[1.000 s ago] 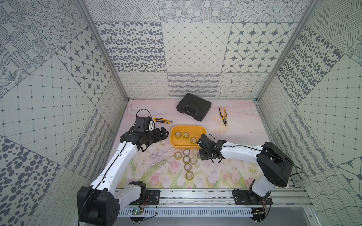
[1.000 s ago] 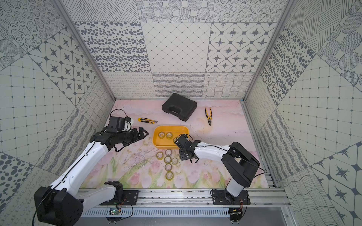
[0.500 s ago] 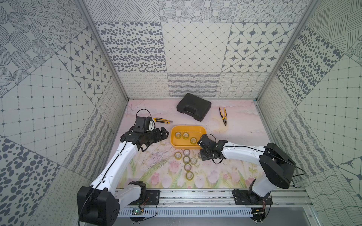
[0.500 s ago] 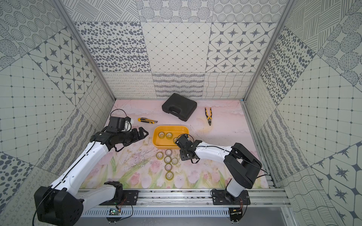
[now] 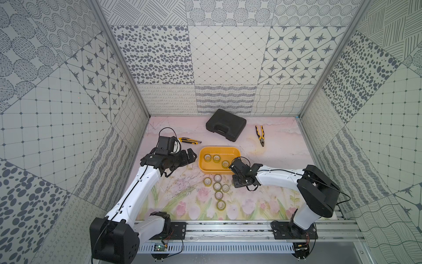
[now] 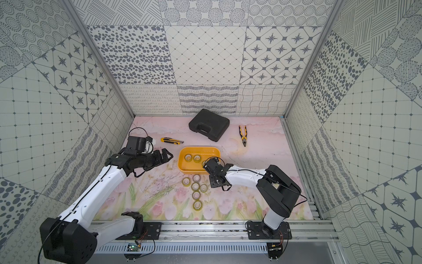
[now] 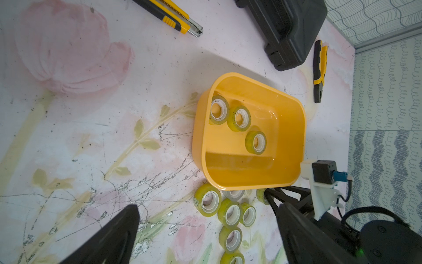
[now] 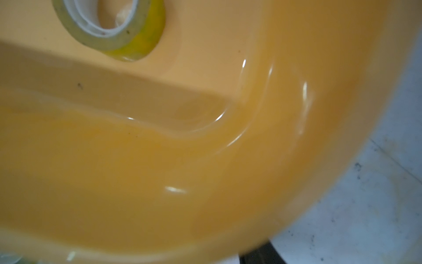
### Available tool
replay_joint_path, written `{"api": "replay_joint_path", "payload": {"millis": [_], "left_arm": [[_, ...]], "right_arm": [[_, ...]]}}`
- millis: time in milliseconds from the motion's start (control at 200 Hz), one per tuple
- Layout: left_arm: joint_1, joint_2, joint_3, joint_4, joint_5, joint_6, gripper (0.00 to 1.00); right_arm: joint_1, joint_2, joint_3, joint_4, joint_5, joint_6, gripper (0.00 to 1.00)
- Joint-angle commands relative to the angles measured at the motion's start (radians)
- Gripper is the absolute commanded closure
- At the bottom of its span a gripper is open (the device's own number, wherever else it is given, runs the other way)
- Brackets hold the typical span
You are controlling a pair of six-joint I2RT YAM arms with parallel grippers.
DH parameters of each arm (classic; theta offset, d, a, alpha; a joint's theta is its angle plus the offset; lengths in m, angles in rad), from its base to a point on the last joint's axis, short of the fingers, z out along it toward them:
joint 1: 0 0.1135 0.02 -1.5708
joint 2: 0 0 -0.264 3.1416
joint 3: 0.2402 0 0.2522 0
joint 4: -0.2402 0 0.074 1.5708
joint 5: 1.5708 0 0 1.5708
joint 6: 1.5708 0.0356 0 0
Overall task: Put the transparent tape into the storage box
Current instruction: Pick up the tape at the center of the board.
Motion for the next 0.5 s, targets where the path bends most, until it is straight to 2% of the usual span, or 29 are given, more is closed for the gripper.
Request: {"api": "replay_joint_path", "payload": {"millis": [0,235,495], "left_arm": [[0.0,-0.002,-0.003,-0.026,0.005,0.02,0.01],[0.001,-0.004,-0.001,-0.027,-0.001,0.021,0.01],[0.0,-0.009,0.008,-0.022,-0.016,0.021,0.01]], "right_arm": [[0.005,0.023,-0.012,0.015,-0.011,0.014,0.68],[0.005,-0.1,-0.052,0.0,-0.018,0.003,0.87],[0.005,-0.268,0.022,-0.161,-0.054,-0.021,0.91]]}}
